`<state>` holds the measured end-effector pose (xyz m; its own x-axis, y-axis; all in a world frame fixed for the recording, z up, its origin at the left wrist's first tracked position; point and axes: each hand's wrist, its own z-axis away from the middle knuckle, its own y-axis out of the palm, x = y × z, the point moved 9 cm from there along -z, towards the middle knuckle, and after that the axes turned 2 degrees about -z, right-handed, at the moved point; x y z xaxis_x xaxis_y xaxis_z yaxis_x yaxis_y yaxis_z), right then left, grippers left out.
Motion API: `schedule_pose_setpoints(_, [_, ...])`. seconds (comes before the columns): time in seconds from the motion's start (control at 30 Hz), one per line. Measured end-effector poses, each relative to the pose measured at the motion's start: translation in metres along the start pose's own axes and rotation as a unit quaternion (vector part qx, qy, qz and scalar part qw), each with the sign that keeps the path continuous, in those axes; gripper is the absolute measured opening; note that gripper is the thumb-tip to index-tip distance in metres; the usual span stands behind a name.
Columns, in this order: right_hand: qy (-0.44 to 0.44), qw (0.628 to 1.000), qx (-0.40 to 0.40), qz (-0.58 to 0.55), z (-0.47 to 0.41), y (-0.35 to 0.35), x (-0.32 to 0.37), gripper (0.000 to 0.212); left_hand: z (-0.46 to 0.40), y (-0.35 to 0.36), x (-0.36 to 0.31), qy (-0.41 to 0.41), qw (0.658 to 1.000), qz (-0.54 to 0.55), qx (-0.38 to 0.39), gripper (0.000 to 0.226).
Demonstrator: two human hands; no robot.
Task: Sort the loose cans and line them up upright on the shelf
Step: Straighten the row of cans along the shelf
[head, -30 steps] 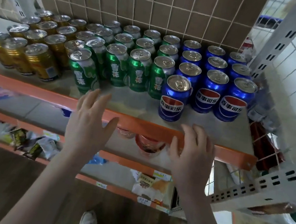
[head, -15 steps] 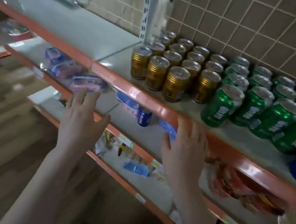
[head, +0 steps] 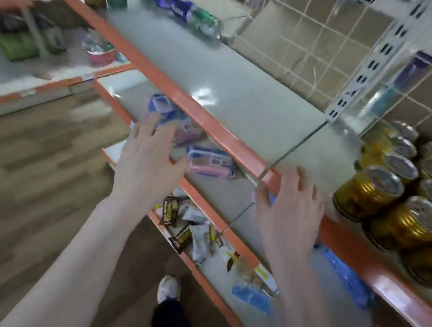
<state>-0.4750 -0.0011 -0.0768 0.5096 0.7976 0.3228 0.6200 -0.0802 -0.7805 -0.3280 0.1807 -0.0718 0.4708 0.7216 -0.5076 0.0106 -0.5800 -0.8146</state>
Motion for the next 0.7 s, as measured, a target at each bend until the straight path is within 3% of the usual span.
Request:
schedule_pose_setpoints(0.13, [0.008,0.999,-0.002,-0.050,-0.053,0.060,0.034,0.045,-0.071,0.000,0.036,0.007,1.000,-0.021,-0.021,0.051])
schedule_pose_setpoints(0.47, [0.015,0.999,0.026,-0.042,-0.192,0.172,0.120,0.042,-0.245,0.000,0.103,-0.019,0.999,-0.028,-0.009,0.058])
schedule_pose_setpoints(0.7, [0.075,0.997,0.027,0.015,-0.246,0.244,0.156,0.047,-0.374,0.033,0.144,0.058,0.997,0.018,0.046,0.059])
